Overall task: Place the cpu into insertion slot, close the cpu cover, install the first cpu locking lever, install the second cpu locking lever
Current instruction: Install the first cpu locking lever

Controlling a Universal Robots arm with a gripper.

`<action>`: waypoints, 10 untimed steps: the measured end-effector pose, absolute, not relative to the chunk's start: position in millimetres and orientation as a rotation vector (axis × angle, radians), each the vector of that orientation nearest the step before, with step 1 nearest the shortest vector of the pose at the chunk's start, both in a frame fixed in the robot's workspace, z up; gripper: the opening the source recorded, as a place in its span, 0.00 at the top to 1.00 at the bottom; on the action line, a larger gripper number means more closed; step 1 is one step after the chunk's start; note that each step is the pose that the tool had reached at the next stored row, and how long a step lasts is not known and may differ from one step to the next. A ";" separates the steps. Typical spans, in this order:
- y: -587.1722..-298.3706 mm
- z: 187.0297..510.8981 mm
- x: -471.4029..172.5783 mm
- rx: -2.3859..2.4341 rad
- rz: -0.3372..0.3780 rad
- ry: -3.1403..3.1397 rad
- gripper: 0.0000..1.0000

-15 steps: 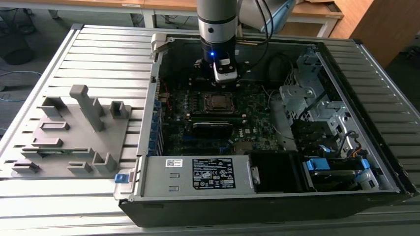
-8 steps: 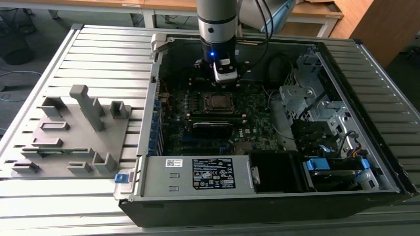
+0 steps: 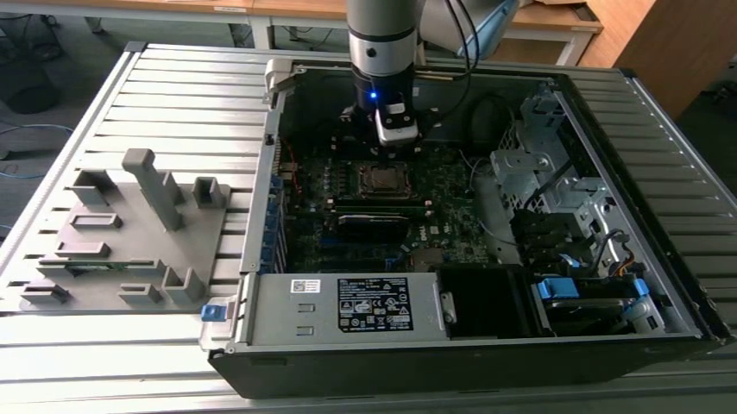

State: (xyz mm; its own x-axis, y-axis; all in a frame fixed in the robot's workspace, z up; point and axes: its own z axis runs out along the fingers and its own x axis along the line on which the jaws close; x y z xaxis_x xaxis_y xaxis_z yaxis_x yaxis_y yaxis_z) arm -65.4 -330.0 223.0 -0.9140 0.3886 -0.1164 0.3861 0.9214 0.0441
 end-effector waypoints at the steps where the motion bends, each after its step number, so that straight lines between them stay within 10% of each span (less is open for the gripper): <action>1: -330.1 223.0 -65.3 0.598 0.027 2.958 0.89; 10: -330.0 222.4 -64.6 0.605 0.015 2.995 0.89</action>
